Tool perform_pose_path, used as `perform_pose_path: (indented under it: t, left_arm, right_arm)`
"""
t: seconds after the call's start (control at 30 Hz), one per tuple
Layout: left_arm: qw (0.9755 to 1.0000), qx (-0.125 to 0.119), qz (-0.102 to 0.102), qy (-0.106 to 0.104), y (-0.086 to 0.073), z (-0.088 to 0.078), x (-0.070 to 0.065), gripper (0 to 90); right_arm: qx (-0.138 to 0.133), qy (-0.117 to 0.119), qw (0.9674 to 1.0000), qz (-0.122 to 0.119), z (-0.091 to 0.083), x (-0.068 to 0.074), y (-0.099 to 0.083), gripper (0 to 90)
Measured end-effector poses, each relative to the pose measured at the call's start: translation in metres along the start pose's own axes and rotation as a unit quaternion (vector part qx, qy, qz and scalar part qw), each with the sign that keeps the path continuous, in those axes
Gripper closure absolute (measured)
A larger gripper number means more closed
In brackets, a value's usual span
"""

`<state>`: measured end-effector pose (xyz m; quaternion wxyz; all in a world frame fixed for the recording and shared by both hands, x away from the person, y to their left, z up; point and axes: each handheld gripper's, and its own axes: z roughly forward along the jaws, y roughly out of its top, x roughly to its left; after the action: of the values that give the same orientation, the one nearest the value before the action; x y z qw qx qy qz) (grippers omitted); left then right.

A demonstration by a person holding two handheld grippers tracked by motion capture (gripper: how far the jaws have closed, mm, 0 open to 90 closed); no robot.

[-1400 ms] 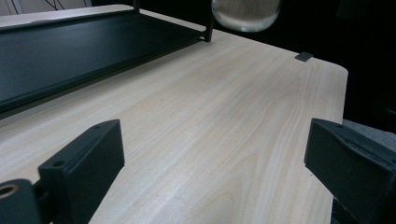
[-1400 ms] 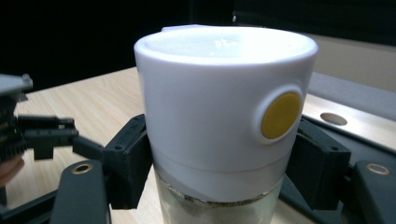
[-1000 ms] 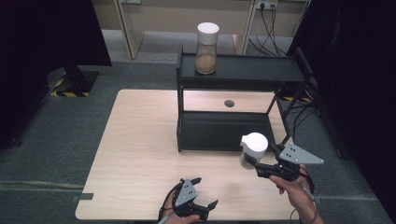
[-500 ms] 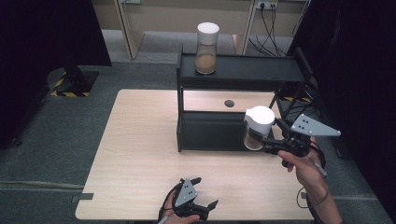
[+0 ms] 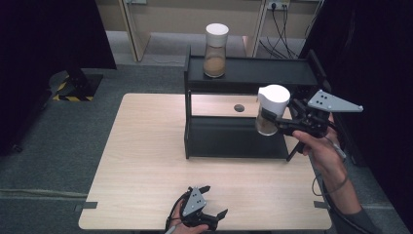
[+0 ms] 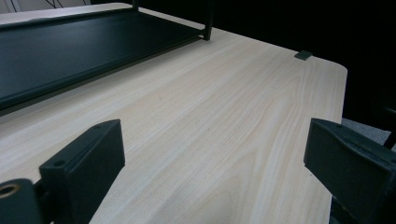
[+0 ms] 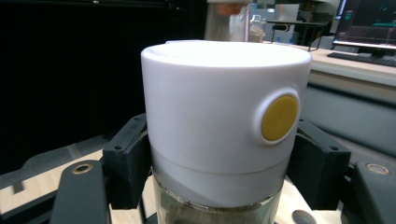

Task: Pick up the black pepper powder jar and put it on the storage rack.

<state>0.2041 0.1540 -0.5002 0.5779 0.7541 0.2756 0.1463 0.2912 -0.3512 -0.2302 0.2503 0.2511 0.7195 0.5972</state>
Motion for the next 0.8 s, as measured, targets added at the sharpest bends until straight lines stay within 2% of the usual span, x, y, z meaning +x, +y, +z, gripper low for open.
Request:
perform_pose_path:
  t: [0.4,0.6,0.8]
  left_arm:
    - [1.0000,0.002,0.000,-0.001,0.000,0.000,0.000,5.1]
    - [1.0000,0.001,-0.002,-0.001,0.000,0.000,0.000,5.3]
    - [1.0000,0.003,-0.002,-0.002,0.000,0.000,0.000,5.5]
  right_arm:
    - [0.006,-0.018,0.9998,0.006,0.021,-0.008,0.028,30.3]
    - [0.005,-0.031,0.9995,0.009,0.027,-0.012,0.041,30.3]
    - [0.000,-0.031,0.9995,0.007,0.029,-0.012,0.055,30.3]
